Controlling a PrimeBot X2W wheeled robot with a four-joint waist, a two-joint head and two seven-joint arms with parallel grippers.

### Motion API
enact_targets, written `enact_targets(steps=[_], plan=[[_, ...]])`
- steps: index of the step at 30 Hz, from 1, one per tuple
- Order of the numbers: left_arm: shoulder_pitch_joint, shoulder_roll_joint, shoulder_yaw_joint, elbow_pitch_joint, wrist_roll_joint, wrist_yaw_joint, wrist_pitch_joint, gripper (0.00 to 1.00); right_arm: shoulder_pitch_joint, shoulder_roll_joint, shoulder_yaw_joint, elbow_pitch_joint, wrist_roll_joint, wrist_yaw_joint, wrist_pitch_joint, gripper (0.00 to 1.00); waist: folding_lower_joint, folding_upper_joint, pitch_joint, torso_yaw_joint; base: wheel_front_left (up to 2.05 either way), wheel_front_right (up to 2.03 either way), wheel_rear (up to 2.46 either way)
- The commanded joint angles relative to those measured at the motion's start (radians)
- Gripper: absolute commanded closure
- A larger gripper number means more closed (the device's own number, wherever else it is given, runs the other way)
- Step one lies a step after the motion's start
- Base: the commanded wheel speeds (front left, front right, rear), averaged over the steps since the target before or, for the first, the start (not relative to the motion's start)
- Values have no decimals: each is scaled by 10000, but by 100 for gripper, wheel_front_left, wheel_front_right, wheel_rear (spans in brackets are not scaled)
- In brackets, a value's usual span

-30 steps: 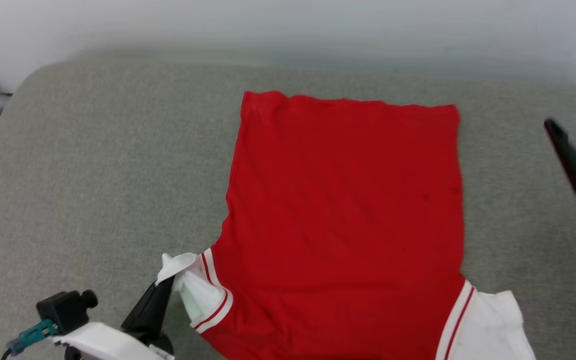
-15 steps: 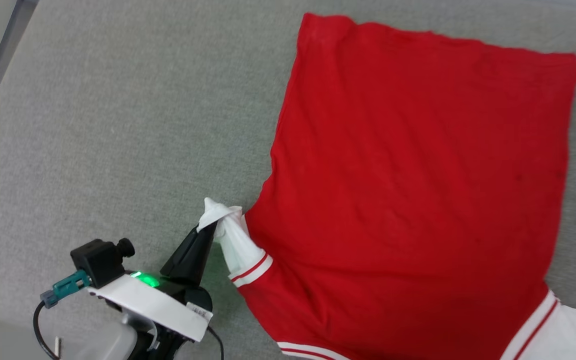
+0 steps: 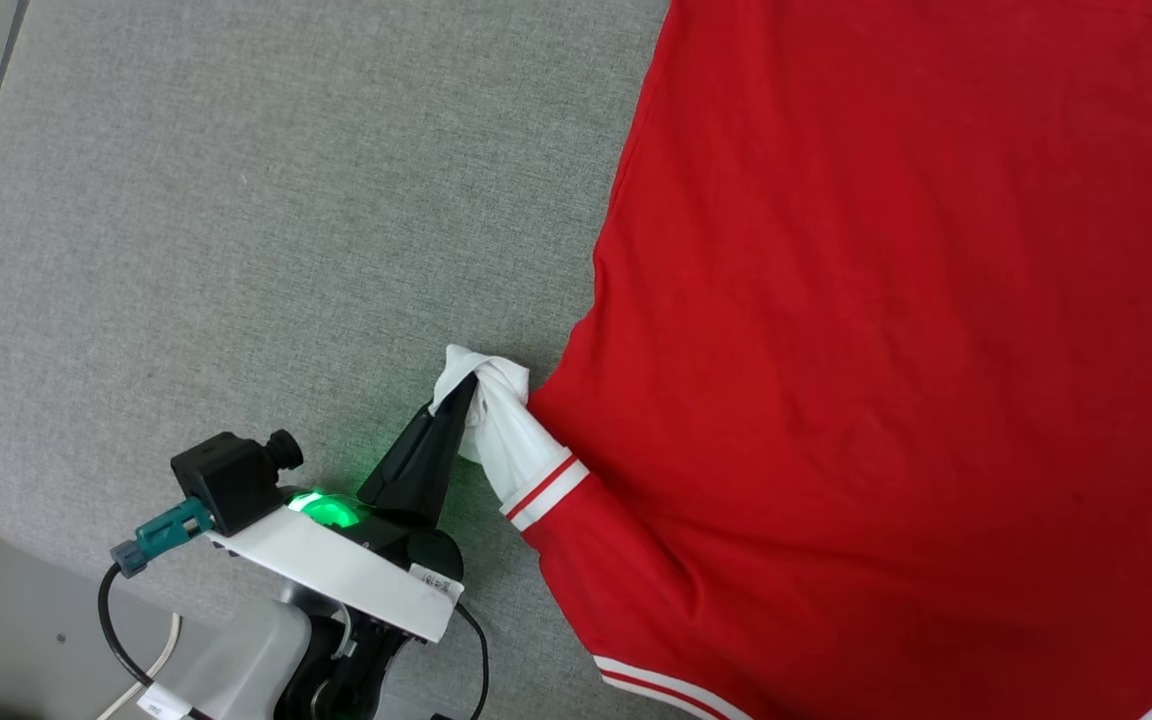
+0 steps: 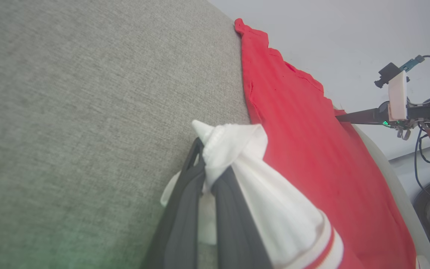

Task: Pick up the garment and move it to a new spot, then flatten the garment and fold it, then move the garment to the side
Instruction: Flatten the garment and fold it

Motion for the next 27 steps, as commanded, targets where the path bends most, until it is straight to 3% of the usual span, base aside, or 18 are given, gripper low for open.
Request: enact_targets(steps=[1, 3, 4, 5, 16, 27], plan=[[-151, -39, 25, -5, 35, -20, -21, 100, 402, 121, 195, 392, 20, -4, 170, 0, -1, 0, 93, 68, 0, 0, 0], [-207, -35, 0, -21, 34, -23, -22, 100, 529, -22, 247, 466, 39, -4, 240, 0, -1, 0, 117, 55, 0, 0, 0], [-222, -23, -1, -24, 27, -24, -22, 100, 549, -99, 279, 452, 5, -5, 172, 60, -1, 0, 117, 45, 0, 0, 0], [-223, -5, -1, -21, 17, -25, -22, 100, 526, -163, 247, 440, -12, -5, 84, 100, -1, 0, 111, 34, 0, 0, 0], [430, 257, 345, 255, -117, -21, -23, 100, 214, 67, 210, 229, 569, -7, -1822, 100, -1, 0, -1118, -615, 0, 0, 0], [1787, 498, 1009, 414, -240, 112, -22, 100, 2653, -880, 1259, -1358, 2589, -7, -3269, 100, -1, 0, -2987, -1713, 0, 0, 0]])
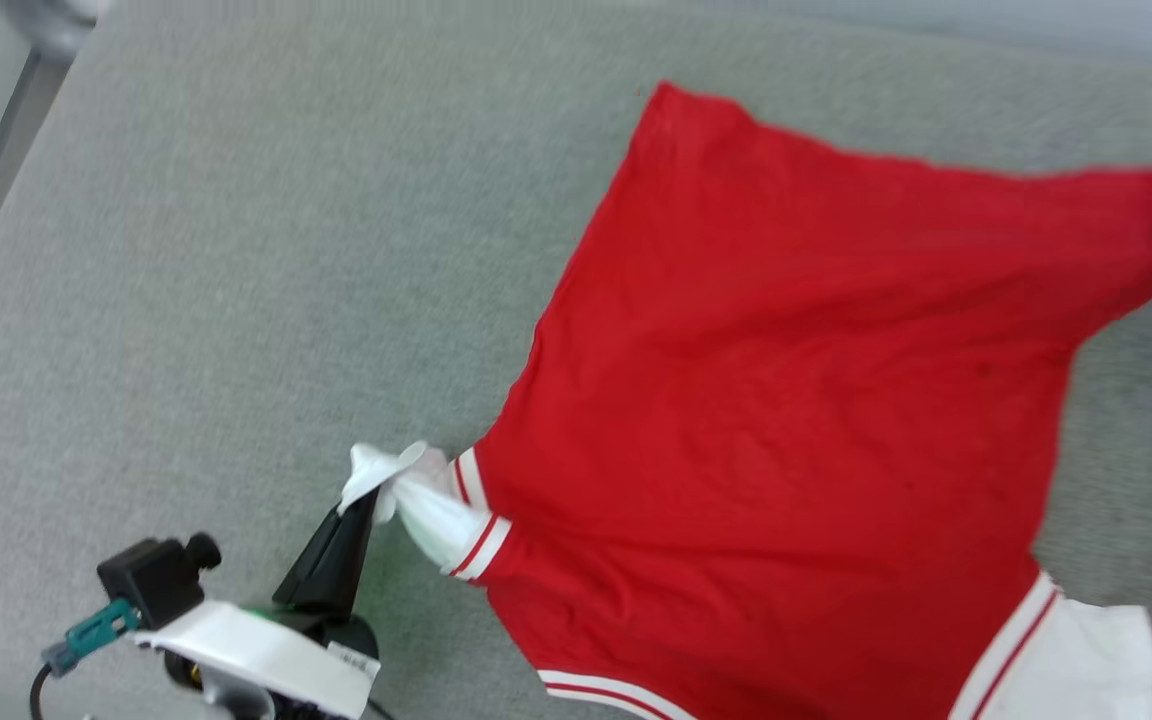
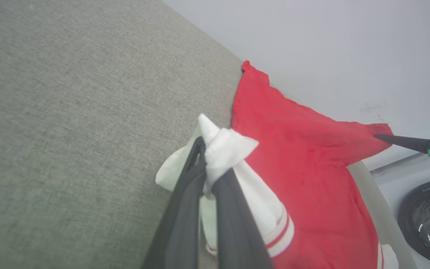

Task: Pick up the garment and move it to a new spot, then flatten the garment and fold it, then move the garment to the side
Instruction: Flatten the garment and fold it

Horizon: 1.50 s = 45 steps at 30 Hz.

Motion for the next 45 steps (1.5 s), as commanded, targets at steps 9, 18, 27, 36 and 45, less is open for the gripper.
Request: enact_targets(steps=[9, 18, 27, 36, 45], plan=[[1074, 226, 399, -128, -156, 331, -20, 100, 4330, -826, -742, -1704, 1256, -11, -467, 100, 1, 0, -1567, -1141, 0, 0, 0], [1734, 413, 718, -285, -315, 552, -8, 100, 8713, -199, -1828, -2376, 1416, -12, -89, 100, 1, 0, -2021, -1677, 0, 0, 0], [1721, 464, 669, -194, -278, 564, 40, 100, 10212, 336, -1683, -1793, 1523, -12, -231, 100, 1, 0, -2101, -1795, 0, 0, 0], [1613, 434, 493, -343, -140, 590, 101, 100, 8797, 340, -2542, -3435, 1720, -11, -1383, 0, 1, 0, -2115, -1694, 0, 0, 0], [1169, 394, 359, -584, -5, 509, 182, 100, 5838, 101, -2233, -5039, 1256, -9, -1189, 0, 1, 0, -1626, -1293, 0, 0, 0]])
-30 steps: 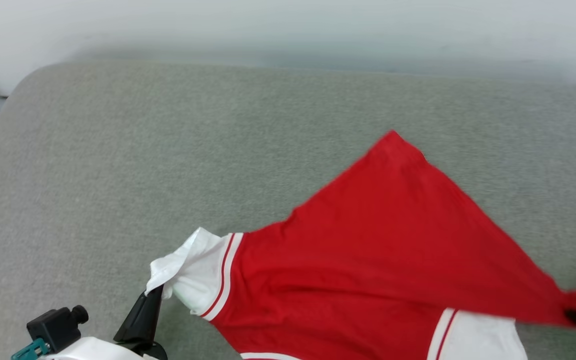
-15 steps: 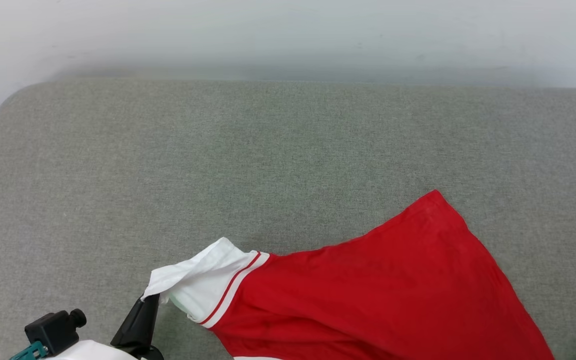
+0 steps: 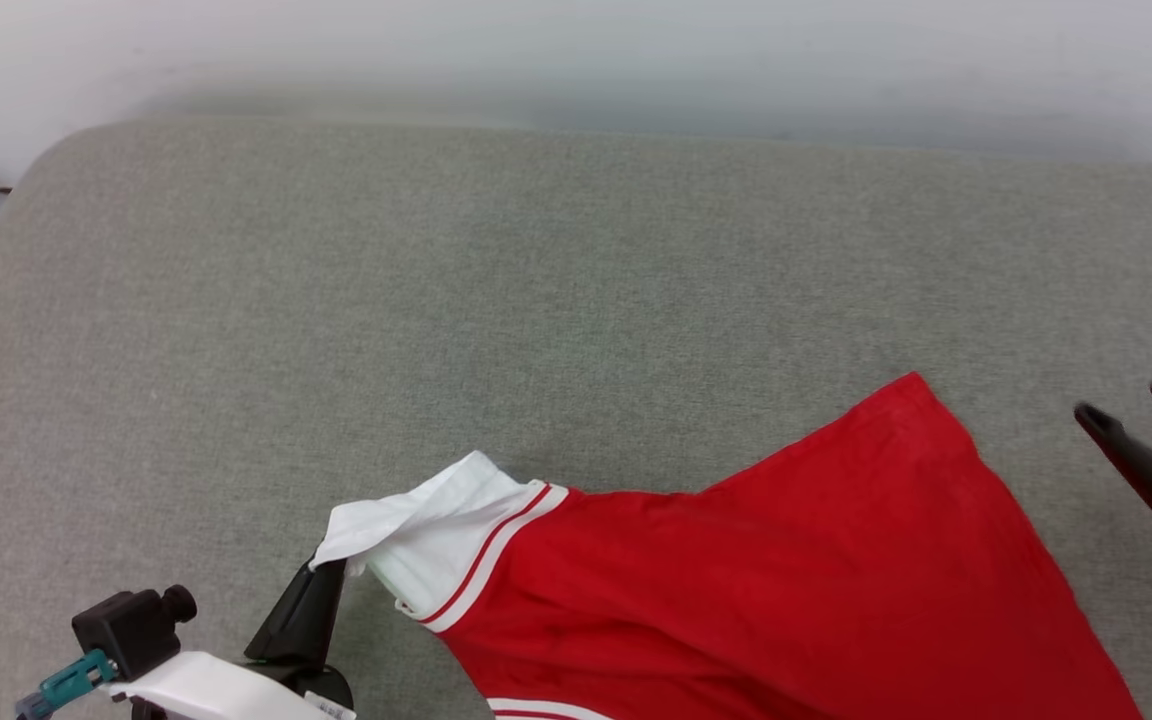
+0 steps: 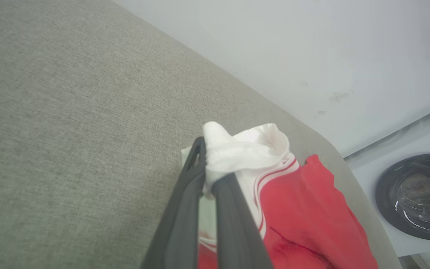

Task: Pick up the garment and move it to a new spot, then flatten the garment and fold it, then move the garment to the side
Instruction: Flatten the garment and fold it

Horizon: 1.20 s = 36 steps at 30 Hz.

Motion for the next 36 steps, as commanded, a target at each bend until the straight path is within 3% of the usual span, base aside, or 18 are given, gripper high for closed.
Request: enact_targets(steps=[1, 6, 15, 23, 30, 32, 33, 36], plan=[[-185, -49, -11, -57, 70, -58, 10, 100, -732, -52, 404, -34, -143, -7, 251, 0, 0, 0, 224, 175, 0, 0, 0], [-481, -110, -114, -104, 146, -132, 11, 100, -2188, -133, 1677, 528, -504, -9, 1074, 0, 0, 0, 554, 388, 0, 0, 0], [-1129, -349, -376, -11, 292, -324, 23, 100, -4607, -386, 4146, 2958, -1209, -9, 3141, 0, 0, 0, 1270, 952, 0, 0, 0], [-1600, -527, -567, 133, 356, -483, -36, 100, -5394, -434, 5515, 4844, -1430, -9, 2907, 0, 0, 0, 1823, 1280, 0, 0, 0], [-1733, -604, -592, 302, 353, -562, -87, 100, -4932, -379, 6937, 5921, -883, 11, 2630, 0, 0, 0, 1944, 1334, 0, 0, 0], [-1712, -577, -571, 342, 347, -583, -104, 100, -4964, -474, 7144, 6047, -752, 17, 2444, 77, 0, 0, 1926, 1293, 0, 0, 0], [-1698, -563, -560, 361, 342, -579, -112, 100, -5048, -496, 7155, 6091, -681, 16, 2249, 100, 0, 0, 1899, 1265, 0, 0, 0], [-1598, -535, -538, 430, 311, -588, -128, 100, -5390, -550, 7097, 6121, -533, -7, 1544, 100, 0, 0, 1745, 1174, 0, 0, 0]])
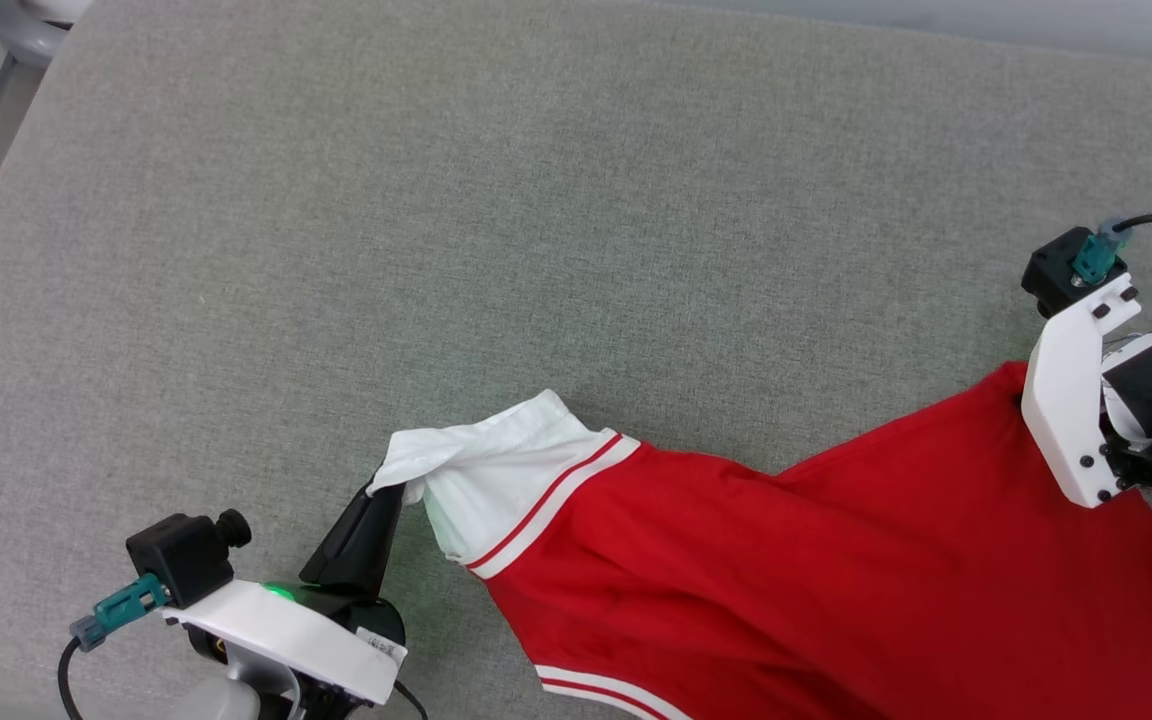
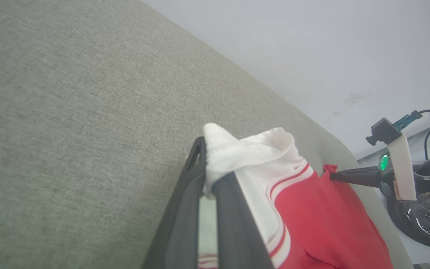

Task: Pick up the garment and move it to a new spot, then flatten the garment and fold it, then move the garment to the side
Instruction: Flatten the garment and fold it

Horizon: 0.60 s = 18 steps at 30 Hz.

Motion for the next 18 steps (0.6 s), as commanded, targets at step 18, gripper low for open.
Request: enact_targets(steps=[18], plan=[[998, 478, 244, -541, 61, 597, -47, 100, 2104, -16, -2222, -2156, 569, -11, -4595, 100, 0, 0, -1826, -742, 0, 0, 0]])
